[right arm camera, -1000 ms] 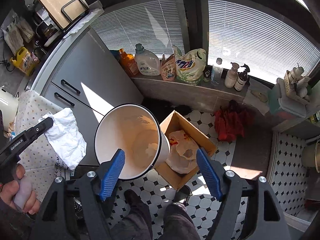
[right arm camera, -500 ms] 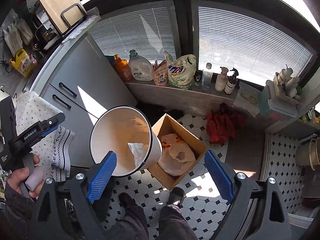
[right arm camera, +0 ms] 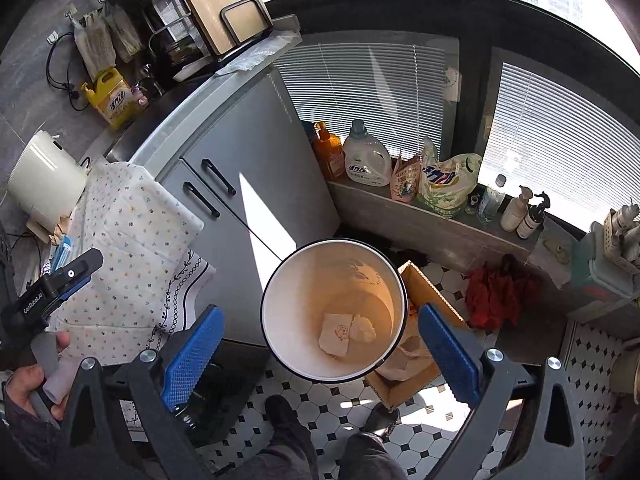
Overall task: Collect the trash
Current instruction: 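Move both open tools back to the trash on the tablecloth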
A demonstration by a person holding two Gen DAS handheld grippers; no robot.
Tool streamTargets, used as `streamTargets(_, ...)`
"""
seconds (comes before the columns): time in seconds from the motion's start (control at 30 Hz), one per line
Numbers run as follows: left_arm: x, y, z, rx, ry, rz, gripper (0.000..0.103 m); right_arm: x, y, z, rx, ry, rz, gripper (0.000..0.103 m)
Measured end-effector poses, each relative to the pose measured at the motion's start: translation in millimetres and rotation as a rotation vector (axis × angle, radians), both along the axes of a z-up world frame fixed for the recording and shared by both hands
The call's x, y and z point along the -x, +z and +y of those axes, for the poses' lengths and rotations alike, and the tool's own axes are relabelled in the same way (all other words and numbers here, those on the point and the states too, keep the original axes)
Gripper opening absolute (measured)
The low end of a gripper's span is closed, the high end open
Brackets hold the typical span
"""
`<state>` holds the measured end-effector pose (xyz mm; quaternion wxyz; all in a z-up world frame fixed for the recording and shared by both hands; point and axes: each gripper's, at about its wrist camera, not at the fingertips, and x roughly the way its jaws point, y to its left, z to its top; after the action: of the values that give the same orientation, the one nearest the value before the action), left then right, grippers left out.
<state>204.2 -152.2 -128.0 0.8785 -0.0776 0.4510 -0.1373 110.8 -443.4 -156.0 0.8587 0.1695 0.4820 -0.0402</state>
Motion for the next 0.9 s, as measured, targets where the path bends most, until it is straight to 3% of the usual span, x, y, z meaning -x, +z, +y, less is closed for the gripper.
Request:
streamTargets(0.47,39.5,37.0,162.6,-0.025,0.306,-0.073,0.097,-63.0,31.6,145.4,-0.034,0.267,-0.071,0.095)
streamTargets(0.9,61.0,37.1,282.7,-0.024,0.503,-0.073,0.097,-95.2,39.6,265.2,-0.030,0.441,-0.078,0.095)
